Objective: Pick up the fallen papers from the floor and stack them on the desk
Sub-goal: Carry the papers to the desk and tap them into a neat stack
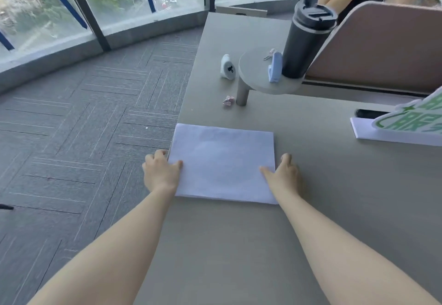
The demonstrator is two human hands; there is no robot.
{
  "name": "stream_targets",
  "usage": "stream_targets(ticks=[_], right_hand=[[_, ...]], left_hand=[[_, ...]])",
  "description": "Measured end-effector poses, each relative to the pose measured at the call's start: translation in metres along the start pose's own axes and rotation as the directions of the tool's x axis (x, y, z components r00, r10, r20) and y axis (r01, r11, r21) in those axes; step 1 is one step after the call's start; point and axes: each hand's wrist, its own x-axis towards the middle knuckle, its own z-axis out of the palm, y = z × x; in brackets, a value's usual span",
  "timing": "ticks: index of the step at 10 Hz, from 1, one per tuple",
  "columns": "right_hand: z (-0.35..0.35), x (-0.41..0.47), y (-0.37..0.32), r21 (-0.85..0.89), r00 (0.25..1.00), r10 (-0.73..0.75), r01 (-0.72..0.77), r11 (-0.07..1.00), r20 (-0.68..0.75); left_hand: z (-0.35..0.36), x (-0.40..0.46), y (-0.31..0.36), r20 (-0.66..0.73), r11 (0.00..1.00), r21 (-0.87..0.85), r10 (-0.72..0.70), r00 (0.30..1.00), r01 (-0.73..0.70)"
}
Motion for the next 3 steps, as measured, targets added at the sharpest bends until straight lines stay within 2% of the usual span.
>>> stream_targets(ticks=[1, 2, 3], right_hand=[[-0.009, -0.007, 0.011, 0.127, 0.999, 0.046, -0.049, 0.991, 0.03], [-0.031, -0.027, 0.024, 0.38, 0.99, 0.033, -0.084, 0.921, 0.14], [-0.05, -0.064, 0.052, 0.548, 0.961, -0.042, -0.12, 0.828, 0.273]], left_hand=[[-0.007, -0.013, -0.004, -0.041, 0.996, 0.007, 0.085, 0.996, -0.085], [-0.022, -0.038, -0.002, -0.073, 0.979, -0.083, 0.18, 0.981, -0.185], [-0.033, -0.1, -0.018, -0.019, 0.937, -0.207, 0.283, 0.959, -0.281]])
